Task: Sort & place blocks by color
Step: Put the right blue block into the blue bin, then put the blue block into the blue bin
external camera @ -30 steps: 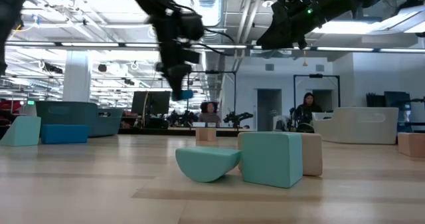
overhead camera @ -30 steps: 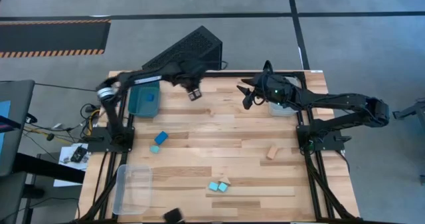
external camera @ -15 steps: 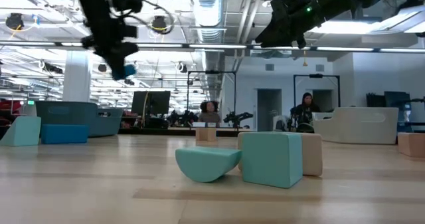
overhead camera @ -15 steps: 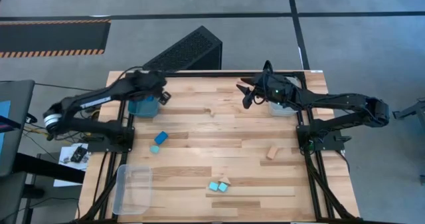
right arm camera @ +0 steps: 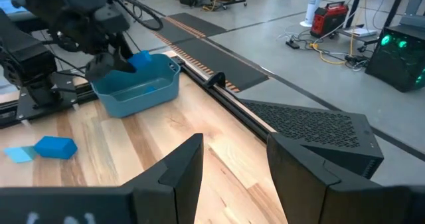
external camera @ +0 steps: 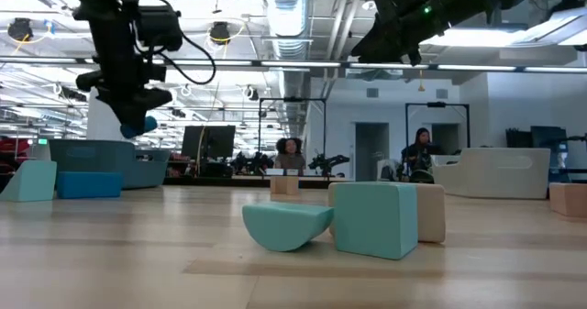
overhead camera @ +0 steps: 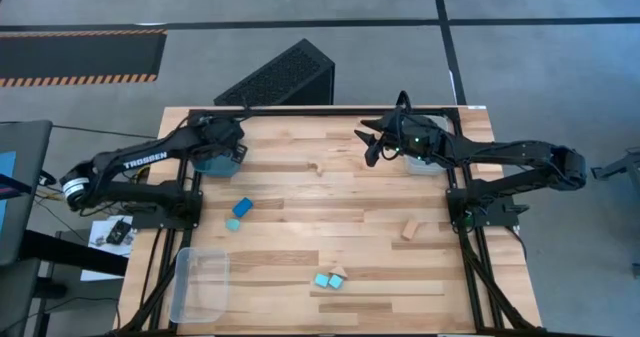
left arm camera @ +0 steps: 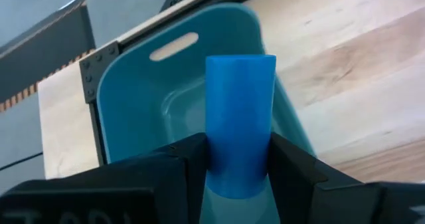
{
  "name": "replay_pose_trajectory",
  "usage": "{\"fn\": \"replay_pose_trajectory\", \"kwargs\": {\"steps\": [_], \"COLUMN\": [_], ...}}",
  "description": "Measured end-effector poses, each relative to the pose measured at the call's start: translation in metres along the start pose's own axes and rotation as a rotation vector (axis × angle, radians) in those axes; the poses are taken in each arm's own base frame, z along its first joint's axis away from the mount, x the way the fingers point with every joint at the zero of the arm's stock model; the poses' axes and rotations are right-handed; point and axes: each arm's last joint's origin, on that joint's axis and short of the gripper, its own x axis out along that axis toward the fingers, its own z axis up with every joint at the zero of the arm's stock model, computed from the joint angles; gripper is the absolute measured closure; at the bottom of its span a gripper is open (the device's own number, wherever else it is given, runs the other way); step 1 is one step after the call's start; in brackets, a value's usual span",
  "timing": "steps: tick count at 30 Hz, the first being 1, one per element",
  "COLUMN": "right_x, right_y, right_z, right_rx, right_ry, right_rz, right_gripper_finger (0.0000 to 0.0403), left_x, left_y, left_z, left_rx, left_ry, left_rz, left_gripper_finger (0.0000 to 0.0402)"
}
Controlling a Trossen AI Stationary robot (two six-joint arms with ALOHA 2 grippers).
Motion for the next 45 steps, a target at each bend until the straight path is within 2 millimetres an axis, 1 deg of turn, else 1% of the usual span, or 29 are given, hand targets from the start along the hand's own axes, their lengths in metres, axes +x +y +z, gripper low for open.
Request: {"fn": "replay_pose_trajectory", "kwargs": {"steps": [5,10,13,19,21,25,30,35,39,42,45], "right_x": [0.000,0.000,0.000,0.000,0.005,0.019,0.046,0.071,0.088,0.099,0.107], "right_y": [0.000,0.000,0.000,0.001,0.002,0.003,-0.004,-0.021,-0.038,-0.053,-0.064], "right_z": [0.000,0.000,-0.001,-0.001,-0.005,-0.018,-0.044,-0.071,-0.094,-0.109,-0.118], "right_rx": [0.002,0.019,0.019,0.016,0.012,-0.003,-0.045,-0.046,-0.041,-0.055,-0.120], "right_ry": [0.000,0.005,0.006,0.011,0.028,0.083,0.191,0.286,0.363,0.396,0.393], "right_rz": [-0.001,-0.001,0.001,0.005,0.003,-0.011,-0.058,-0.126,-0.187,-0.226,-0.255], "right_gripper_finger": [0.0212,0.0212,0.0212,0.0212,0.0212,0.0212,0.0212,0.0212,0.0212,0.0212,0.0212], "left_x": [0.014,0.041,0.052,0.060,0.060,0.058,0.049,0.043,0.043,0.044,0.046], "left_y": [-0.003,-0.009,-0.013,-0.018,-0.019,-0.019,-0.020,-0.023,-0.025,-0.020,-0.011], "left_z": [0.001,-0.008,-0.011,-0.012,-0.010,-0.008,-0.003,0.009,0.024,0.039,0.055], "left_rx": [0.019,0.068,0.104,0.139,0.142,0.143,0.136,0.063,0.056,0.038,-0.005], "left_ry": [0.058,0.154,0.207,0.221,0.208,0.180,0.085,-0.063,-0.189,-0.301,-0.398], "left_rz": [0.058,0.066,0.073,0.083,0.082,0.073,0.066,0.043,0.034,0.068,0.074], "left_gripper_finger": [0.0276,0.0263,0.0256,0.0239,0.0230,0.0212,0.0195,0.0191,0.0191,0.0191,0.0191]}}
